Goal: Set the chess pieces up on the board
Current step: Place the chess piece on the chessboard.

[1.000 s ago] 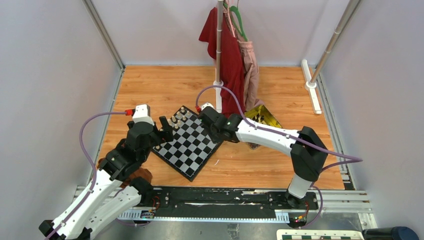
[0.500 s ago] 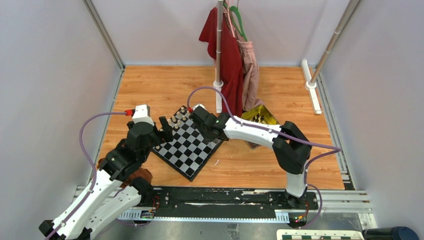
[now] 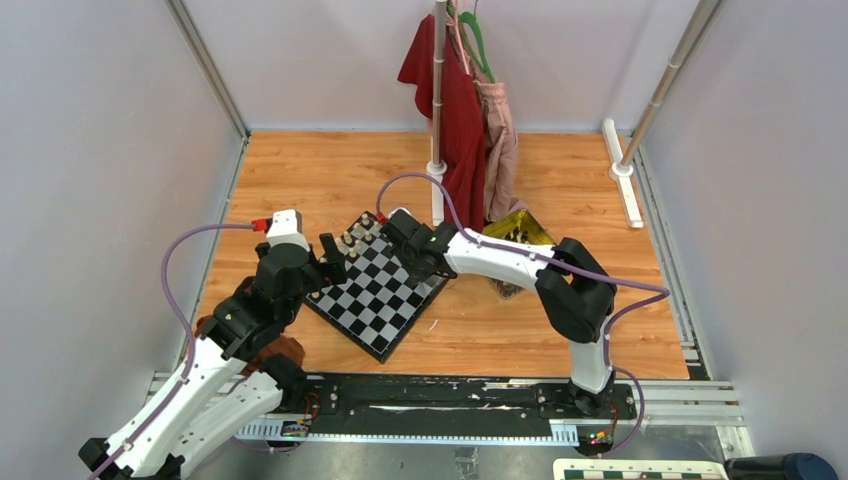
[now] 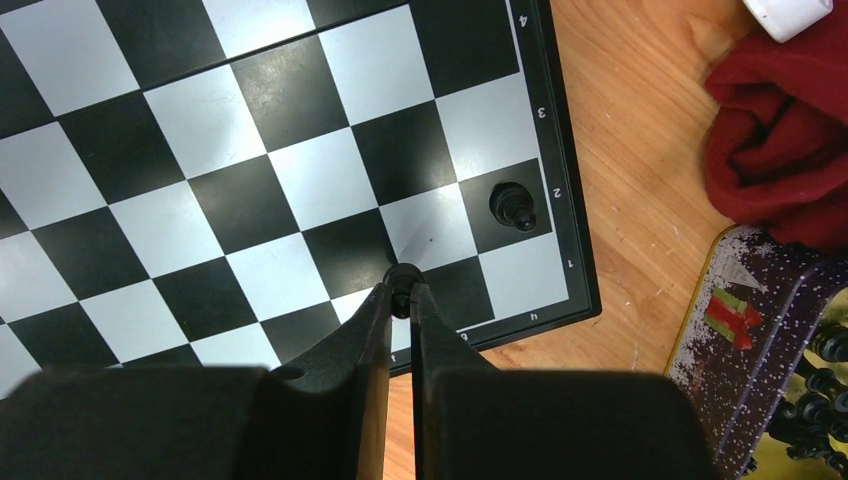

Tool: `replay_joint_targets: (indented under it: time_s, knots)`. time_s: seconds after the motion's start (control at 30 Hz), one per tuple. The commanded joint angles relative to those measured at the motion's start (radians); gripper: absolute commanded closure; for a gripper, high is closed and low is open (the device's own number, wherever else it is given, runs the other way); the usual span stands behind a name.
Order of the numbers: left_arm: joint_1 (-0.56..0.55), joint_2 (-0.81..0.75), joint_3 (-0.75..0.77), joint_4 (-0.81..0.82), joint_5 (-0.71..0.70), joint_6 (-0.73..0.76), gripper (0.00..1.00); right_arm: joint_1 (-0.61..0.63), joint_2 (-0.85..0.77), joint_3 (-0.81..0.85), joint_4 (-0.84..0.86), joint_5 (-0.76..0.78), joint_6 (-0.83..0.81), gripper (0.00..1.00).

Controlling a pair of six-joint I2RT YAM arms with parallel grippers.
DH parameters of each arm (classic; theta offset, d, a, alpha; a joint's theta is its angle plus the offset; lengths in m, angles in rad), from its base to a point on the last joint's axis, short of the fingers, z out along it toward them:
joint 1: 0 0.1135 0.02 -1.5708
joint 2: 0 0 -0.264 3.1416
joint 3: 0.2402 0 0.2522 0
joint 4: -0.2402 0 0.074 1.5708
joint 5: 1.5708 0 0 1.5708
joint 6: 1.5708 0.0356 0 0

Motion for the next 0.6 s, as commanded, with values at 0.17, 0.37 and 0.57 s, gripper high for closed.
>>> replay_joint_targets:
  time_s: [0.17, 0.37, 0.57]
  knots:
    - [-0.008, 0.016, -0.014, -0.005, -0.026, -0.013, 0.00, -0.031, 0.027, 0.021, 0.009, -0.026, -0.027, 1.00]
    - [-0.008, 0.021, -0.013, -0.007, -0.027, -0.012, 0.00, -0.042, 0.037, 0.023, 0.015, -0.029, -0.030, 1.00]
    - [-0.009, 0.023, -0.015, -0.006, -0.027, -0.013, 0.00, -0.050, 0.047, 0.029, 0.021, -0.040, -0.034, 1.00]
